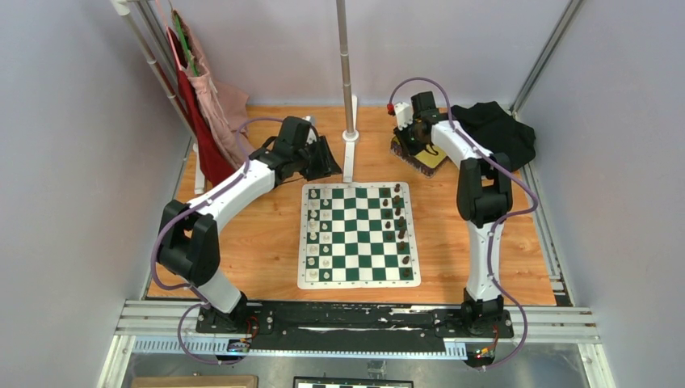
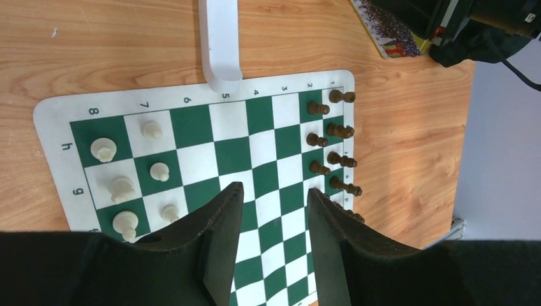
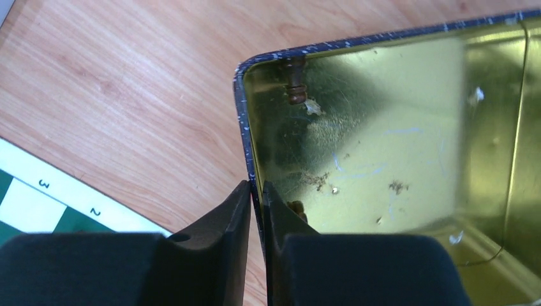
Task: Set up the chess pieces on the board
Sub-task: Adjust the storage box at the center of the board.
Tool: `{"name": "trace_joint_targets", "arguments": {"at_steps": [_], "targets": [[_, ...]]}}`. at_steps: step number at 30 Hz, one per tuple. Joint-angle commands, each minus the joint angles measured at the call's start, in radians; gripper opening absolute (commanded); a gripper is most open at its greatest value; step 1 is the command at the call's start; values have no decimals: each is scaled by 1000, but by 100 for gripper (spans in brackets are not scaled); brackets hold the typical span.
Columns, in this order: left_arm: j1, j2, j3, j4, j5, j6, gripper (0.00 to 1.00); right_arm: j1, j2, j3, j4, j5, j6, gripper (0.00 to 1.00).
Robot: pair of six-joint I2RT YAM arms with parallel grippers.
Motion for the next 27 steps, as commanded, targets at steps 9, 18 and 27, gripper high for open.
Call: {"name": "trace_joint_targets", "arguments": {"at_steps": [9, 18, 27], "targets": [[28, -26, 38, -22, 23, 34, 47, 26, 184, 373, -115, 78, 162, 2], [43, -18, 47, -35, 20, 39, 47, 80, 313, 598, -165, 179, 317, 0], [50, -25, 49, -45, 17, 46, 47, 93, 310, 590, -157, 236, 573, 0]]}}
